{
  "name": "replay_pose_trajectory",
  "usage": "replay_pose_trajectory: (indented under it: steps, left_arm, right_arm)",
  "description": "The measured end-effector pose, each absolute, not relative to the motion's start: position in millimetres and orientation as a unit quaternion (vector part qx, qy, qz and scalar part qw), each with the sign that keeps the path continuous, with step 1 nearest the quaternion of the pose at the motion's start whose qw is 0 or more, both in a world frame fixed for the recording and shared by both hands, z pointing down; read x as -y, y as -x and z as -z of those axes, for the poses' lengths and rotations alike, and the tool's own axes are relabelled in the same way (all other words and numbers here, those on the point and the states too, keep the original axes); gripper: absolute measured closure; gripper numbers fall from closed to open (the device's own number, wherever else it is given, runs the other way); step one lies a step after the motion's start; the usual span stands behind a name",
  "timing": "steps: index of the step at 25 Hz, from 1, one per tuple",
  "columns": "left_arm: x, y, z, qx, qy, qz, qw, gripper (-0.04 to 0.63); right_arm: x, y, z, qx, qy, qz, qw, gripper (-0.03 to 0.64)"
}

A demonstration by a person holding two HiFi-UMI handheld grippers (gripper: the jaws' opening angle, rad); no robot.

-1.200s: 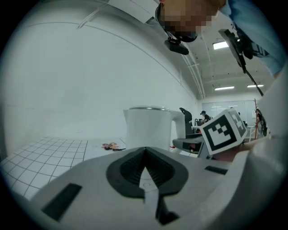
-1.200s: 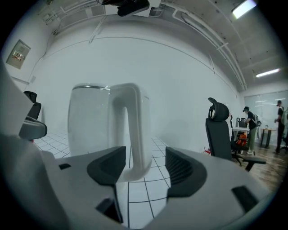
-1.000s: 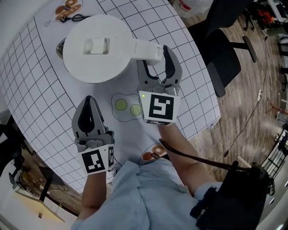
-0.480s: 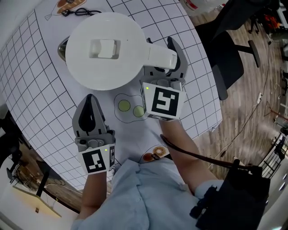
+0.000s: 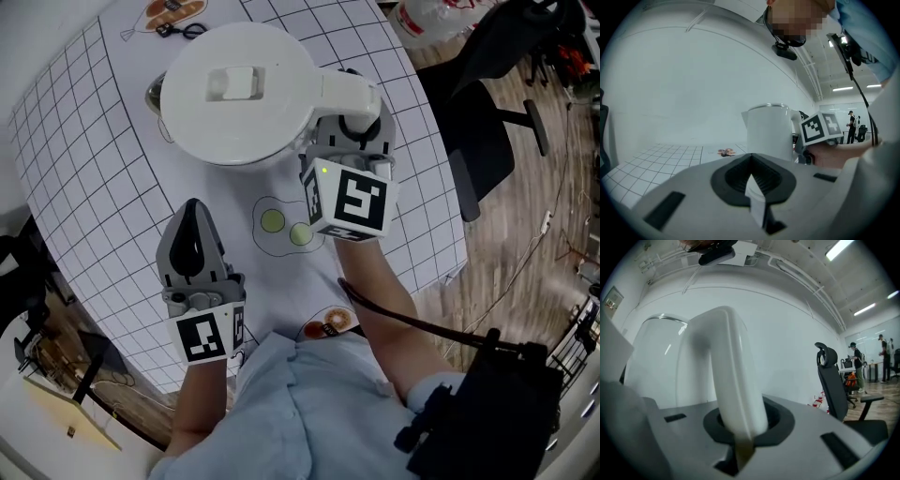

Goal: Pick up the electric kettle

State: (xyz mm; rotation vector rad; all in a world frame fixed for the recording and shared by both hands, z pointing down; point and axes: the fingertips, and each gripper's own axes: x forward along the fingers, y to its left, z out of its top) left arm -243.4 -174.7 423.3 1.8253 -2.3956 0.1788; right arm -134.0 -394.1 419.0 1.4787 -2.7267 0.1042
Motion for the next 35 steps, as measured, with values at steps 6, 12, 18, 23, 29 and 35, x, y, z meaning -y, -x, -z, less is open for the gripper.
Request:
replay_pose_trajectory:
  steps: [6, 12, 18, 23, 29, 35]
  left_arm:
    - [177.2, 255.8, -392.2, 0.796, -0.602, -0.045, 0.046, 0.595]
    - [191.8, 263.1, -378.5, 0.792, -0.609, -0.033, 0.038, 0.595]
    - [210.9, 257.0, -389.1, 0.772, -0.633, -0.035, 0.037, 0.595]
    - [211.5, 228.6, -386.6, 0.753, -0.656, -0.035, 0.03, 0.595]
    - [212.0, 196.2, -383.4, 0.731, -0.681, -0.037, 0.02, 0.595]
    - [211.4, 171.0, -386.0, 0.714, -0.698, -0.046, 0.024, 0.595]
  right_arm:
    - [413.5, 129.8, -370.5, 0.873, -0.485, -0.054, -0.018, 0.591]
    - [435.8, 120.0, -326.4, 0.864, -0.501, -0.033, -0.048, 0.591]
    - [452.8, 97.0, -320.7, 0.849, -0.525, -0.017, -0.057, 0.591]
    - [444.6, 49.1, -319.2, 0.831, -0.553, -0.014, -0.06, 0.591]
    - [432.6, 2.3, -329.5, 0.812, -0.58, -0.013, -0.056, 0.589]
    - [421.5, -30.4, -353.9, 0.803, -0.594, -0.025, -0.048, 0.589]
